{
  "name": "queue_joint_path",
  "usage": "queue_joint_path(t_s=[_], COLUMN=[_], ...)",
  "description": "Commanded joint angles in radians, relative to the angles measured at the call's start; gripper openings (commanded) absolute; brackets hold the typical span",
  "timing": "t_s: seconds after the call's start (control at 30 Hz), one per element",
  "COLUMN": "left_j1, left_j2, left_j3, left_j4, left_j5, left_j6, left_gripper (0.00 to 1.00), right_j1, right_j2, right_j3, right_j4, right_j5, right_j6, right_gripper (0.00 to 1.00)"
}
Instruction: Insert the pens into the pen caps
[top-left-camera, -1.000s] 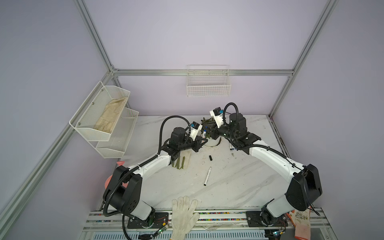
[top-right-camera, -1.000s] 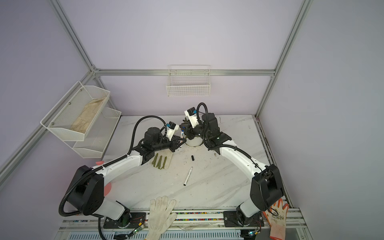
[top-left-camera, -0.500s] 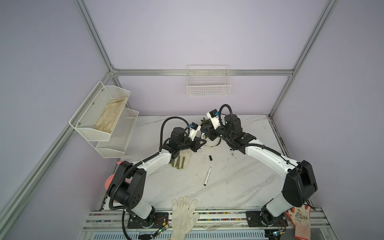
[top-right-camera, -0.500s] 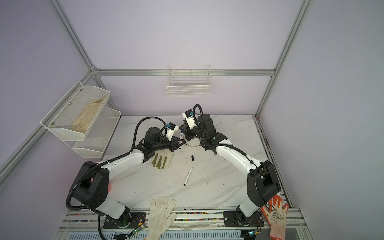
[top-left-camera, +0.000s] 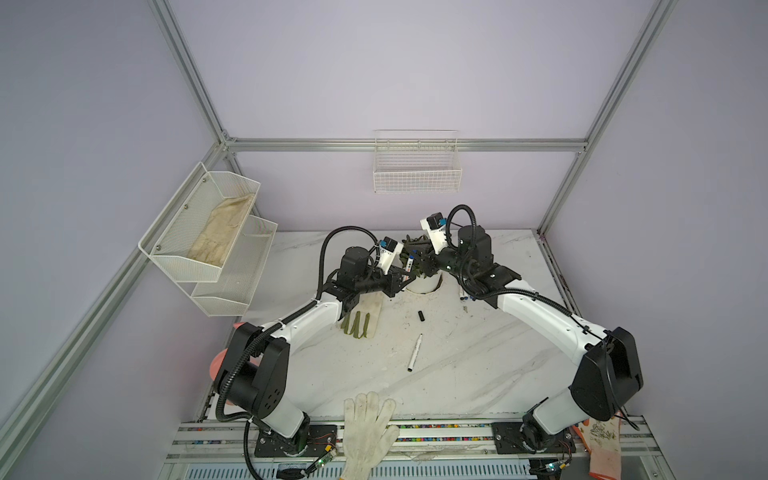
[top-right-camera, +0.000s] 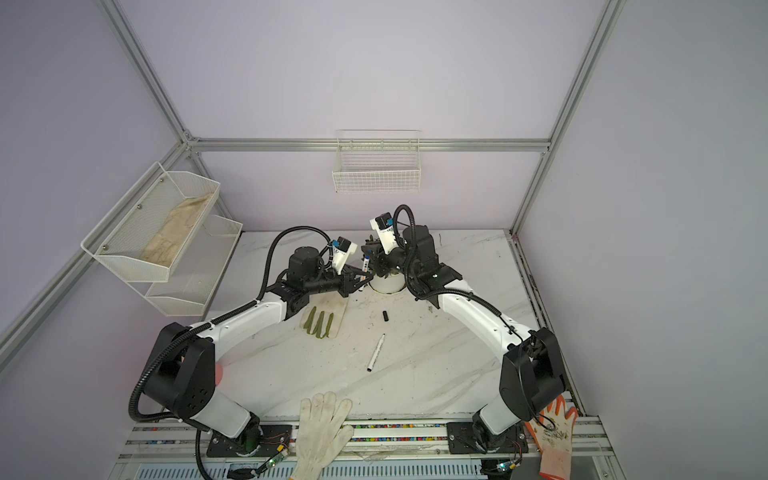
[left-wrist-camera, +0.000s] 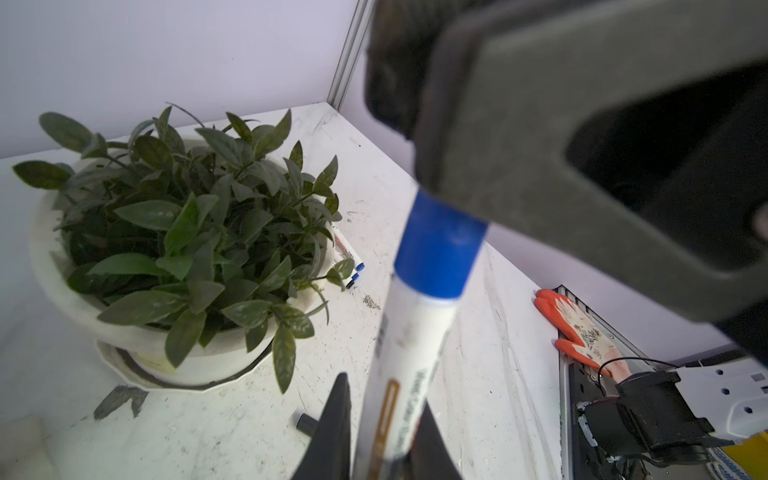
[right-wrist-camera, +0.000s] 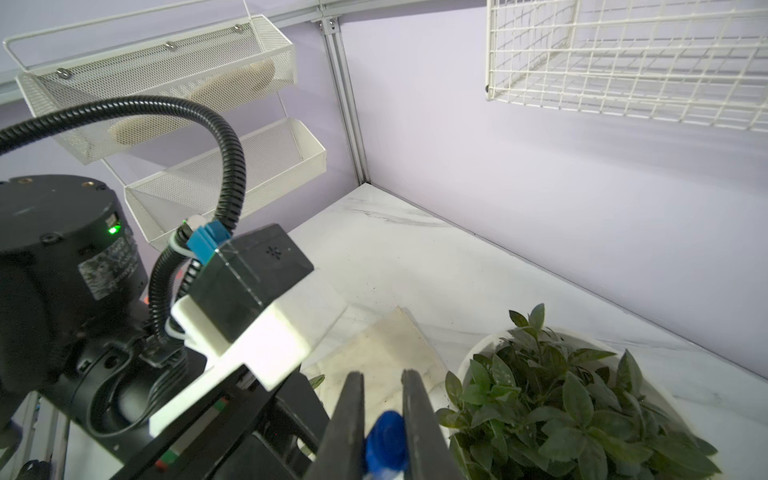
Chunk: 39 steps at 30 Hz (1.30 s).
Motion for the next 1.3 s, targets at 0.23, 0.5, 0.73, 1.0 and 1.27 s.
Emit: queue_joint_path(t_s=[0.23, 0.5, 0.73, 1.0, 1.27], left_j1=[0.249, 0.143, 0.102, -0.023, -0.140], left_j2=[-0.086, -0.108, -0.139, -0.208, -0.203], left_j3=[0.406, 0.378, 0.199, -0.038, -0.193], left_j4=[0.345, 0.338, 0.400, 0.359, 0.350], left_j5=[-0.705, -0.590, -0.344, -0.298, -0.344], left_j6=[-0.144, 0.009, -0.146, -0.195, -0.246], left_gripper=[0.00, 0.00, 0.00, 0.00, 0.00], right_j1=[0.087, 0.092, 0.057, 0.015, 0.005], right_j2=[0.049, 0.038, 0.002, -0.018, -0.018], right_j3=[-0.123, -0.071, 0.022, 0.114, 0.175], right_j4=[-0.682, -0.645, -0.563, -0.440, -0.402], right_j5=[-0.136, -0.121, -0.231, -0.253, -0.194], right_j6=[-0.081, -0.097, -0.056, 0.025, 0.044], right_gripper=[0.00, 0.00, 0.00, 0.01, 0.28])
